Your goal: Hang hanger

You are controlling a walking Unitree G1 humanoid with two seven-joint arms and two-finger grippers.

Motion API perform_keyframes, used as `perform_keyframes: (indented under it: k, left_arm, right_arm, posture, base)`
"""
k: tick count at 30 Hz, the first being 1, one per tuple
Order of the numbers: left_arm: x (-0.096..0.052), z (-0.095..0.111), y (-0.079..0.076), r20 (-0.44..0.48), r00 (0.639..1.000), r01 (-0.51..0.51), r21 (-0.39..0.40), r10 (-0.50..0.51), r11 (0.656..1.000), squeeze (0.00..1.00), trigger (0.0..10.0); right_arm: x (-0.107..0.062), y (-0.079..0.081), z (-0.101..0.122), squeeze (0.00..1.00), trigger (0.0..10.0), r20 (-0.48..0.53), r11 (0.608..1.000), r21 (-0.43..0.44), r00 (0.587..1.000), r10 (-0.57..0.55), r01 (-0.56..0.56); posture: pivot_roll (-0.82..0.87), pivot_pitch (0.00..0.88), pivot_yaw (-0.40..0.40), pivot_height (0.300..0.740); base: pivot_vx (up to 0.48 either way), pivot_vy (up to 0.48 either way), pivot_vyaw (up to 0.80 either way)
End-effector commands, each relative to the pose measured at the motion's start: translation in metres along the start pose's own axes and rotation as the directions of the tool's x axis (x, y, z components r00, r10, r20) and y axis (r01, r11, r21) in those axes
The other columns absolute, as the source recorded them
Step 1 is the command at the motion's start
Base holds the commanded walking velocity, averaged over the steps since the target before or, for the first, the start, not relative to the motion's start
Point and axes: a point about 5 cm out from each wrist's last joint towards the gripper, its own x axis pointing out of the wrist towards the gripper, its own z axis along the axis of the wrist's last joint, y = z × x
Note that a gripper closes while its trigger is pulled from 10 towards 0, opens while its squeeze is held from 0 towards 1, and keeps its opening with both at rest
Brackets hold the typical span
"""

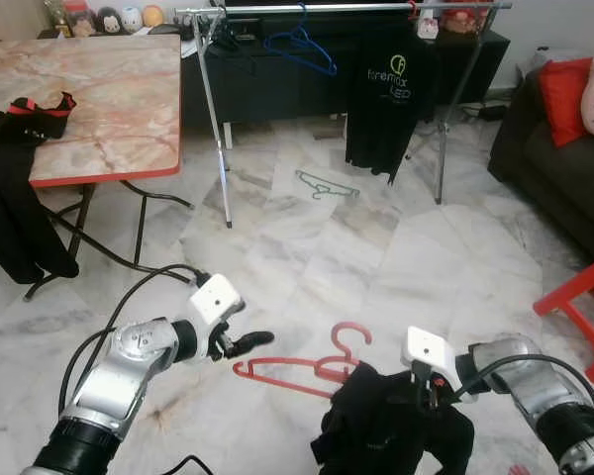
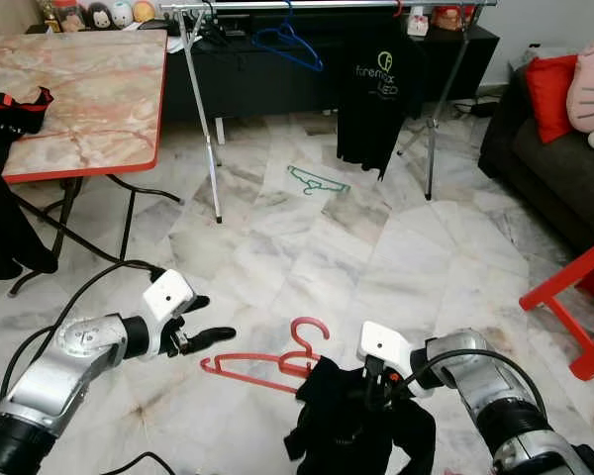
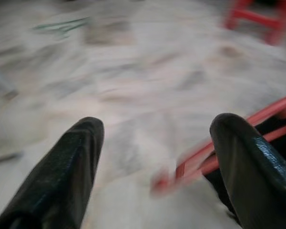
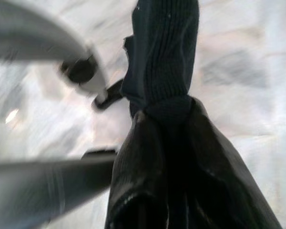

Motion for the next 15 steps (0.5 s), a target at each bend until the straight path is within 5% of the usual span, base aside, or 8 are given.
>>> perform_keyframes:
  k: [1,7,10,15]
  left_arm:
    - [-0.001,-0.005,0.012,-0.011,0.992,-0.124,-0.010,0.124,0.992,0.00,10.0]
    - [0.000,-0.027,0.027,-0.057,0.919,-0.395,-0.130,0.390,0.910,0.00,10.0]
    - [0.000,-0.034,0.027,-0.070,0.904,-0.428,-0.129,0.422,0.895,0.00,10.0]
    - [0.008,-0.053,0.008,-0.126,0.933,-0.353,-0.132,0.337,0.926,0.00,10.0]
  right_arm:
    - [-0.006,-0.008,0.005,0.00,0.0,0.067,0.996,0.011,0.994,-0.090,0.090]
    - [-0.013,-0.028,0.026,0.00,0.0,0.186,0.937,0.056,0.919,-0.348,0.343]
    - [-0.015,-0.034,0.035,0.00,0.0,0.197,0.919,0.039,0.898,-0.392,0.393]
    - [-0.020,-0.036,0.068,0.00,0.0,0.304,0.929,-0.028,0.888,-0.344,0.369]
  posture:
    - [-0.06,0.035,-0.055,0.740]
    - [-0.06,0.026,-0.051,0.740]
    - [-0.07,0.020,-0.048,0.740]
    - [-0.06,0.016,-0.049,0.740]
  base:
    - [0.000,0.000,0.00]
    - [0.000,0.000,0.00]
    - [0.000,0.000,0.00]
    - [0.000,0.000,0.00]
